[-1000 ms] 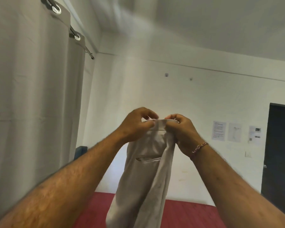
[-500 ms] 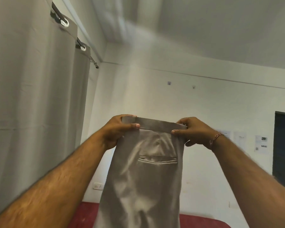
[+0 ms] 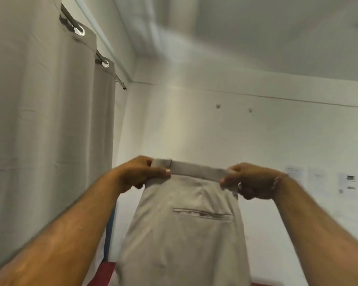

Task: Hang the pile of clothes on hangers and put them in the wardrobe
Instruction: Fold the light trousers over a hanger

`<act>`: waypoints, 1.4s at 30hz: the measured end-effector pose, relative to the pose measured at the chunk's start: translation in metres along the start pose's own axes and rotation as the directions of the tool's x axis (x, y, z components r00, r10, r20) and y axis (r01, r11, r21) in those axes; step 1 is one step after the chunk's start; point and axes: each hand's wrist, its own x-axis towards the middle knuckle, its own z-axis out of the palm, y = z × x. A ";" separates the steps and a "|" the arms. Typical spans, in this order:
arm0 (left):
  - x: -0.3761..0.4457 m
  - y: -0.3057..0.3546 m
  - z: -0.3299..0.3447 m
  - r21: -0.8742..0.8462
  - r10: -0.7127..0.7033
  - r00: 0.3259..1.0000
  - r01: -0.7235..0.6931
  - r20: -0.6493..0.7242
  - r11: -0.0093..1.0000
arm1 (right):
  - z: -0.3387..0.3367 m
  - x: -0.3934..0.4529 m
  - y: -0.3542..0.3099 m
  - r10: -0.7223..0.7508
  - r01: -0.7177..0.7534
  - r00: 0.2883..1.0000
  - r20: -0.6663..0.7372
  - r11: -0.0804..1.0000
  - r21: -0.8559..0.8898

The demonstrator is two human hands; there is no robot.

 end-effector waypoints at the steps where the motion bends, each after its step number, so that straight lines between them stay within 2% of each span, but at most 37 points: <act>1: 0.014 -0.021 0.007 0.103 -0.114 0.993 0.114 -0.009 0.988 | 0.011 0.014 0.015 0.104 -0.104 0.995 0.003 0.992 -0.069; 3: 0.035 -0.053 0.030 0.186 -0.306 0.952 0.306 -0.029 0.934 | 0.038 0.044 0.044 0.263 -0.266 0.964 -0.047 0.962 -0.066; 5: 0.053 -0.072 0.052 0.127 -0.355 0.931 0.364 -0.088 0.923 | 0.063 0.076 0.067 0.299 -0.293 0.935 -0.190 0.954 0.063; 7: 0.074 -0.082 0.059 0.128 -0.216 0.950 0.249 -0.225 0.960 | 0.075 0.103 0.079 0.174 -0.139 0.902 -0.395 0.984 0.115; 10: 0.083 -0.063 0.047 0.167 0.047 0.931 0.015 -0.362 0.986 | 0.070 0.112 0.068 -0.105 0.182 0.762 -0.639 0.982 0.056; 12: 0.082 -0.041 0.036 0.143 0.156 0.919 -0.111 -0.361 0.984 | 0.061 0.103 0.049 -0.228 0.320 0.678 -0.699 0.948 0.001; 14: 0.080 -0.022 0.028 0.132 0.231 0.916 -0.197 -0.327 0.971 | 0.052 0.094 0.036 -0.314 0.398 0.608 -0.730 0.915 -0.062; 17: 0.074 -0.010 0.024 0.136 0.296 0.909 -0.266 -0.294 0.954 | 0.053 0.083 0.030 -0.340 0.442 0.536 -0.772 0.893 -0.087; 19: 0.063 -0.015 0.028 0.152 0.308 0.913 -0.275 -0.269 0.949 | 0.061 0.073 0.039 -0.334 0.446 0.521 -0.785 0.891 -0.083; 22: 0.032 -0.052 0.043 0.151 0.254 0.947 -0.227 -0.195 0.962 | 0.092 0.050 0.076 -0.282 0.357 0.576 -0.767 0.931 -0.074; 24: 0.004 -0.090 0.059 0.177 0.215 0.968 -0.191 -0.131 0.966 | 0.123 0.030 0.115 -0.230 0.259 0.640 -0.734 0.963 -0.076; 27: -0.048 -0.177 0.092 0.233 0.071 0.997 -0.074 0.025 0.970 | 0.188 -0.009 0.189 -0.093 0.070 0.757 -0.646 0.996 -0.062; 29: -0.091 -0.241 0.118 0.281 -0.032 0.992 -0.004 0.124 0.960 | 0.235 -0.043 0.239 -0.001 -0.071 0.815 -0.579 0.992 -0.101; 32: -0.173 -0.339 0.169 0.301 -0.202 0.947 0.123 0.248 0.946 | 0.316 -0.107 0.311 0.179 -0.269 0.879 -0.441 0.952 -0.149; 37: -0.329 -0.457 0.257 0.459 -0.466 0.827 0.297 0.314 0.837 | 0.442 -0.230 0.396 0.434 -0.471 0.857 -0.278 0.879 -0.080; 42: -0.467 -0.489 0.312 0.532 -0.589 0.715 0.353 0.377 0.770 | 0.527 -0.343 0.441 0.669 -0.668 0.742 -0.038 0.734 -0.123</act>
